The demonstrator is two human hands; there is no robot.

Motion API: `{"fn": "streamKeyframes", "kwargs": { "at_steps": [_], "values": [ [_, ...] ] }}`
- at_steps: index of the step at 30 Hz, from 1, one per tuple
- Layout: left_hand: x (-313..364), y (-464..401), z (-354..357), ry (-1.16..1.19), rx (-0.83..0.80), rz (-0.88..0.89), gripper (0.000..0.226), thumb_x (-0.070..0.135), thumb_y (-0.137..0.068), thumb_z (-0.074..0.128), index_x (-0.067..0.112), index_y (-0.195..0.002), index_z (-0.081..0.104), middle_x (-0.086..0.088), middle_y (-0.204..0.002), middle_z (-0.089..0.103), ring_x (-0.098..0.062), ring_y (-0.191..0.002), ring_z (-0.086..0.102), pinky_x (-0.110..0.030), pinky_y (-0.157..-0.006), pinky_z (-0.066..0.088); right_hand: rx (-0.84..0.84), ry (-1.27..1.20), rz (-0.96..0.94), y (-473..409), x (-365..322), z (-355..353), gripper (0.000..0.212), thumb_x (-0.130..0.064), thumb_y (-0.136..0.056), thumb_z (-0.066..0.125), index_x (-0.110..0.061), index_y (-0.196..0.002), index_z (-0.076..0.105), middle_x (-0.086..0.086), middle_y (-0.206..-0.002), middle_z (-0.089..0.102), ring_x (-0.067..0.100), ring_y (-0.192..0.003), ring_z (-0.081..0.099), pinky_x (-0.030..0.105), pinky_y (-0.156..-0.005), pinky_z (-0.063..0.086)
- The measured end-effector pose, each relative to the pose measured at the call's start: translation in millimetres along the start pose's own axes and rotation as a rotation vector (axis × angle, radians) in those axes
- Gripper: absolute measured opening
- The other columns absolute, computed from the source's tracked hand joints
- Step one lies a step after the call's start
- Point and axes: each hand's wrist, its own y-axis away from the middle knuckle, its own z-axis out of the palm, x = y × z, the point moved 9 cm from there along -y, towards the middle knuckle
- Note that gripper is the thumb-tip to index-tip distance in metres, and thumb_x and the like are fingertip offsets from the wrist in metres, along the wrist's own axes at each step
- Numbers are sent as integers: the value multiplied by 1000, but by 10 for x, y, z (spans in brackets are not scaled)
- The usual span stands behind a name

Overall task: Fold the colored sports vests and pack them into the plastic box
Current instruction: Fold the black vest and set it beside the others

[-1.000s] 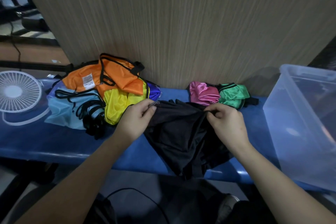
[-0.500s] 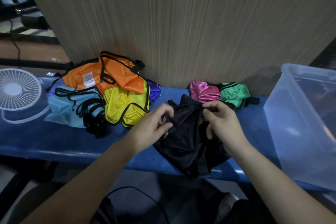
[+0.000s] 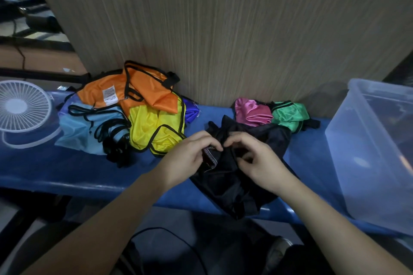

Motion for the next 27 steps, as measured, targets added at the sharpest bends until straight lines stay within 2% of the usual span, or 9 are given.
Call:
{"fn": "streamKeyframes", "kwargs": {
  "at_steps": [1, 3, 6, 9, 12, 15, 19, 24, 27],
  "values": [
    [-4, -4, 1, -7, 6, 6, 51, -16, -84, 49, 24, -113, 65, 22, -109, 50, 1, -88, 56, -19, -74, 47, -21, 68, -30, 5, -35, 35, 68, 20, -71, 54, -31, -113, 65, -17, -129, 54, 4, -126, 52, 19, -81, 48],
    [-34, -4, 9, -1, 9, -8, 45, -11, -86, 54, 24, -113, 63, 20, -110, 51, -8, -93, 60, -33, -79, 53, -57, 152, -71, 9, -41, 100, 70, 19, -70, 58, -29, -118, 68, -8, -140, 47, 4, -135, 44, 15, -97, 42],
    [-72, 5, -33, 28, 29, -49, 45, -11, -83, 55, 29, -104, 62, 17, -106, 53, -15, -89, 61, -42, -78, 53, -69, 236, -113, 3, -8, 133, 58, 9, -76, 68, -37, -110, 68, -7, -144, 43, 11, -131, 51, 27, -110, 41],
    [-57, 2, -116, 41, 67, -53, 42, -10, -80, 56, 28, -97, 63, 14, -101, 55, -14, -84, 60, -41, -73, 51, -20, 258, -117, 9, -30, 86, 30, -13, -82, 69, -36, -102, 68, -8, -139, 48, 10, -127, 54, 40, -104, 46],
    [-45, 4, -213, 52, 106, -64, 31, -5, -84, 62, 24, -95, 64, 13, -100, 56, -9, -87, 60, -28, -70, 50, 98, 234, -102, 12, -97, -60, 13, -33, -84, 65, -31, -97, 68, -13, -123, 54, 14, -107, 62, 39, -88, 52],
    [-36, 8, -331, 58, 160, -62, 19, 1, -89, 65, 20, -92, 65, 13, -99, 55, -4, -91, 59, -12, -71, 45, 240, 190, -111, 15, -133, -268, 10, -23, -86, 75, -23, -96, 71, -11, -101, 52, 13, -89, 59, 29, -71, 46],
    [-26, 1, -416, 14, 215, -33, 3, 19, -89, 66, 18, -88, 64, 12, -108, 47, -7, -100, 56, -15, -81, 45, 351, 232, -110, 44, -176, -452, 12, -16, -83, 78, -18, -91, 70, -6, -93, 46, 15, -82, 53, 30, -70, 46],
    [200, -26, -544, -55, 281, 45, 22, 30, -89, 60, 17, -76, 48, 11, -122, 56, -13, -119, 53, -27, -93, 42, 303, 90, -202, 58, -352, -501, 17, -1, -78, 66, -5, -73, 50, 1, -101, 62, 19, -98, 59, 30, -87, 44],
    [340, -39, -643, 27, 306, 66, 26, 19, -91, 65, 15, -73, 47, 10, -104, 66, -11, -102, 59, -28, -86, 43, 312, -144, -99, 63, -332, -602, 24, 1, -80, 61, -8, -67, 43, -6, -80, 63, 13, -79, 57, 27, -74, 43]
  ]
}}
